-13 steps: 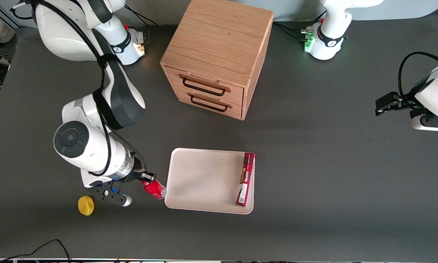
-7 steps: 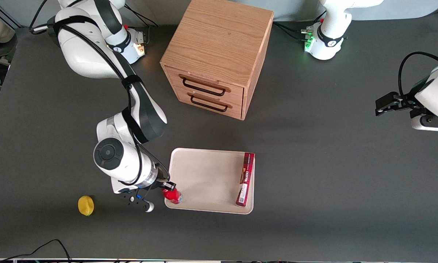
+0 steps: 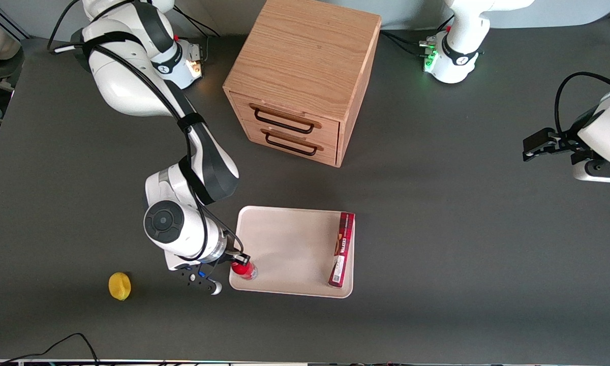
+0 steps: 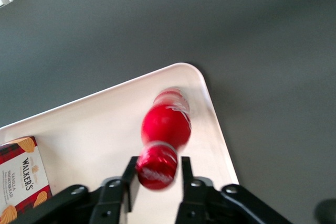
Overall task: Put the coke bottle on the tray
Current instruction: 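Lower the bottle onto the white tray and open the right gripper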
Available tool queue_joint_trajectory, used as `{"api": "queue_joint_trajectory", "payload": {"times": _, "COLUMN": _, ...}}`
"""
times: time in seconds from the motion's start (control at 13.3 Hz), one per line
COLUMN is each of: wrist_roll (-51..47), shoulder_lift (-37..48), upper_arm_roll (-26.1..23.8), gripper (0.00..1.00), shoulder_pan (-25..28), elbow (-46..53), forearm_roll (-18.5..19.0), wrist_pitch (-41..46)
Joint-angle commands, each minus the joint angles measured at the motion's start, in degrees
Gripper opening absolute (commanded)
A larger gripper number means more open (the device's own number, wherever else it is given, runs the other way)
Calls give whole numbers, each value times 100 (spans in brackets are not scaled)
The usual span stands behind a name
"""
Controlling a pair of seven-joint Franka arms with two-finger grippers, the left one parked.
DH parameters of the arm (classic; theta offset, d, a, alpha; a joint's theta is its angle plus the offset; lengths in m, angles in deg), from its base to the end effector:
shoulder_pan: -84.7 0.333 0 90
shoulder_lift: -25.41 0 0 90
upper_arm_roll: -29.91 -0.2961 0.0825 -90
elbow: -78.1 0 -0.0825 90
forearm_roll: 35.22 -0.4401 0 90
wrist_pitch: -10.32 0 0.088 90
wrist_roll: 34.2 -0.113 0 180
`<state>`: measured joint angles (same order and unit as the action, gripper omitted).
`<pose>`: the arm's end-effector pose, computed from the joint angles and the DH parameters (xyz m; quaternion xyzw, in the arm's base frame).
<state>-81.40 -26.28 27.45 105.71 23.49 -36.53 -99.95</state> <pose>0.7606 0.3186 0.3013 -0.9751 0.2174 -0.0127 0.0426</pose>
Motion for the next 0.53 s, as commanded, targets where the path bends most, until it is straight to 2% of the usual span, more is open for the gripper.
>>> {"api": "queue_joint_trajectory", "payload": {"times": 0.0, "wrist_roll": -96, "shoulder_lift": -17, "upper_arm_roll": 52, "gripper": 100, "shoulder_pan": 62, "elbow": 136, "forearm_roll": -81, "wrist_pitch": 23}}
{"api": "queue_joint_trajectory", "payload": {"times": 0.15, "wrist_roll": -35, "shoulder_lift": 123, "upper_arm_roll": 61, "gripper": 100, "shoulder_pan": 0, "elbow": 136, "forearm_roll": -54, "wrist_pitch": 119}}
{"api": "queue_joint_trajectory", "payload": {"times": 0.22, "wrist_roll": 79, "shoulder_lift": 255, "upper_arm_roll": 52, "gripper": 100, "shoulder_pan": -26, "elbow": 92, "forearm_roll": -63, "wrist_pitch": 433}}
{"api": "queue_joint_trajectory", "payload": {"times": 0.38, "wrist_roll": 684, "shoulder_lift": 737, "upper_arm_roll": 35, "gripper": 100, "shoulder_pan": -297, "elbow": -161, "forearm_roll": -185, "wrist_pitch": 1163}}
{"api": "queue_joint_trajectory", "payload": {"times": 0.45, "wrist_roll": 904, "shoulder_lift": 1174, "upper_arm_roll": 26, "gripper": 100, "shoulder_pan": -455, "elbow": -555, "forearm_roll": -369, "wrist_pitch": 1244}}
